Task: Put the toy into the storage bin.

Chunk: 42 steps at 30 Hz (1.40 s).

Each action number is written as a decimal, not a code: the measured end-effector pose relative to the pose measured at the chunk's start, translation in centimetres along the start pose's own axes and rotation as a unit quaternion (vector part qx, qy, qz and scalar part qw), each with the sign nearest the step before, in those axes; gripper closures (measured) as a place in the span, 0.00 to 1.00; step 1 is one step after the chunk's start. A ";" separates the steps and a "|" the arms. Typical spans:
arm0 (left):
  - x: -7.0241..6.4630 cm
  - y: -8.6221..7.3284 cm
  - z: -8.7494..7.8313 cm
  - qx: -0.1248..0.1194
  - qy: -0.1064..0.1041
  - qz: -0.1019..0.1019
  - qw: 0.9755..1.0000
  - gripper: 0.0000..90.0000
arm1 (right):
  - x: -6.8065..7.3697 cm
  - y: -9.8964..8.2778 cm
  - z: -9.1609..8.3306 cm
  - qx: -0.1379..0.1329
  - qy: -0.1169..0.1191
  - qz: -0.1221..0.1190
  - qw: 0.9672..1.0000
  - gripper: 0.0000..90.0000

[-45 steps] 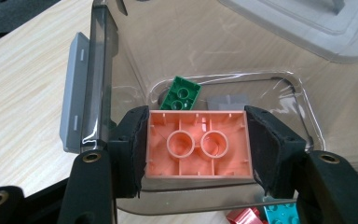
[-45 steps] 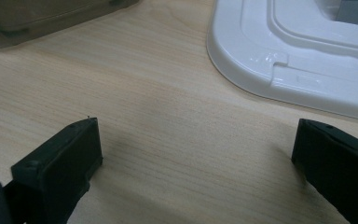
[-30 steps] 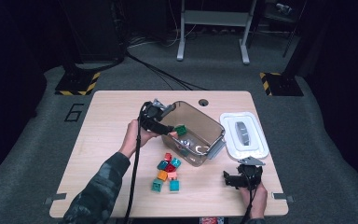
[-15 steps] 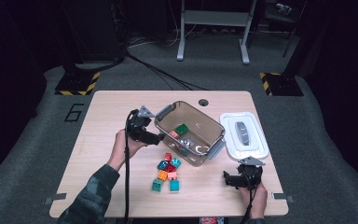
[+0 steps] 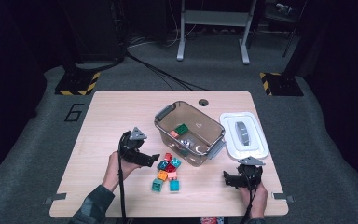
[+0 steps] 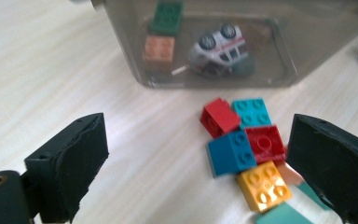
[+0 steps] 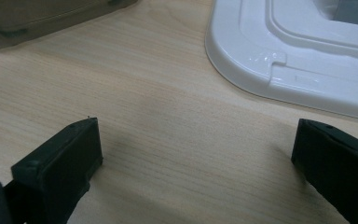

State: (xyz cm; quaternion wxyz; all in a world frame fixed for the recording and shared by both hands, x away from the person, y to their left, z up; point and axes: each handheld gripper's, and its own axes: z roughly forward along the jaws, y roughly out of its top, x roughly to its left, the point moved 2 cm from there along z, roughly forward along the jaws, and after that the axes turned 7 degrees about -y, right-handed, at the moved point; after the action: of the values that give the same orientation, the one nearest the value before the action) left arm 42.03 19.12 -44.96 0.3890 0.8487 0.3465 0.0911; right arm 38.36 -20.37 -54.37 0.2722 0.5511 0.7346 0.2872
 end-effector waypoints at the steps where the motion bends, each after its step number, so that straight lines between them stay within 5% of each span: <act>1: -0.1 -0.3 0.1 0.003 -0.001 -0.002 1.000 0.05 | 0.0 0.0 0.0 0.000 0.000 0.000 1.000 0.01; 11: -2.7 -3.5 1.2 0.007 -0.032 -0.011 0.999 0.00 | 0.0 0.0 0.0 0.000 0.000 0.001 1.000 0.01; 21: -4.7 -5.6 3.2 0.043 -0.007 0.007 0.999 0.01 | 0.0 0.0 0.0 0.000 0.000 0.000 1.000 0.01; 42: -2.9 -7.1 2.2 0.059 0.013 -0.012 0.998 0.16 | 0.0 0.0 0.0 0.000 0.001 0.000 1.000 0.01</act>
State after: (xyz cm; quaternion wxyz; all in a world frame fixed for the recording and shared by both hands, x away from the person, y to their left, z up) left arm 37.11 19.16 -51.27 0.3349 0.8648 0.3662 0.0767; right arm 38.38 -20.38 -54.38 0.2713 0.5513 0.7347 0.2876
